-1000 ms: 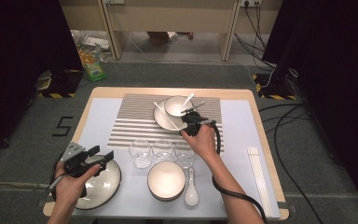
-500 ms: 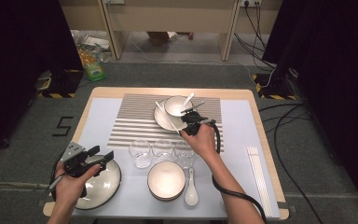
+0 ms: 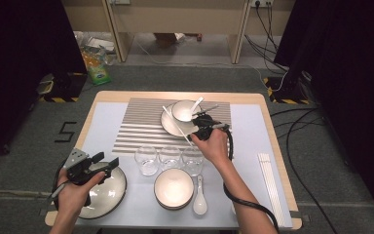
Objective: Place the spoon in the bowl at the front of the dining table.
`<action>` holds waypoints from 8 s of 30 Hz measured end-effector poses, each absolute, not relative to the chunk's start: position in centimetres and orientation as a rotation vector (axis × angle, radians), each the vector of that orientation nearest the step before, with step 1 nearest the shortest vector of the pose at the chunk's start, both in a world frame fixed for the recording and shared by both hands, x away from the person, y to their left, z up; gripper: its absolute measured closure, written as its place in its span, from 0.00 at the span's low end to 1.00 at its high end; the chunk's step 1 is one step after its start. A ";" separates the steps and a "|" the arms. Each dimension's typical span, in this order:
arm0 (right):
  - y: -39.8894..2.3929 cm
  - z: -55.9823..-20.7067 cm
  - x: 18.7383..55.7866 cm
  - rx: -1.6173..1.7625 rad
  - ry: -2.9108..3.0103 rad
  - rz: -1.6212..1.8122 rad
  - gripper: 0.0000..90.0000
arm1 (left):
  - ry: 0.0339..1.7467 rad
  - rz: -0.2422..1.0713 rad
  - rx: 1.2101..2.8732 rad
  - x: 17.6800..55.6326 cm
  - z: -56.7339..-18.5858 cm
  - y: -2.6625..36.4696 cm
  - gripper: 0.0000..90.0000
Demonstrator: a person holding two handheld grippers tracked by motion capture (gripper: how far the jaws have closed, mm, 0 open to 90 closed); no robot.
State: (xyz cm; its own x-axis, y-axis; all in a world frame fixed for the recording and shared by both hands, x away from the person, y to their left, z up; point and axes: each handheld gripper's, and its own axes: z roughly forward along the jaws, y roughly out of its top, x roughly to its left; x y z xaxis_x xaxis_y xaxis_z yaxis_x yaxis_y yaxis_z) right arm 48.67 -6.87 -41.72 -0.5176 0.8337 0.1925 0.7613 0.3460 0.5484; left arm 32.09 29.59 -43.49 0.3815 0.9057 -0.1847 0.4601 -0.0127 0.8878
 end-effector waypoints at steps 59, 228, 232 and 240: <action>-18.6 -40.3 46.0 1.772 2.190 0.915 0.69 | 1.235 0.558 1.642 32.1 -43.6 29.3 0.36; -23.4 -45.1 53.4 1.960 2.093 0.518 0.93 | 1.246 0.548 1.636 32.2 -43.9 29.1 0.36; -23.4 -45.2 53.6 1.970 2.089 0.513 0.93 | 1.245 0.546 1.640 32.2 -44.0 29.1 0.36; -23.3 -45.3 53.6 1.973 2.091 0.509 0.90 | 1.241 0.546 1.645 32.2 -44.0 29.1 0.36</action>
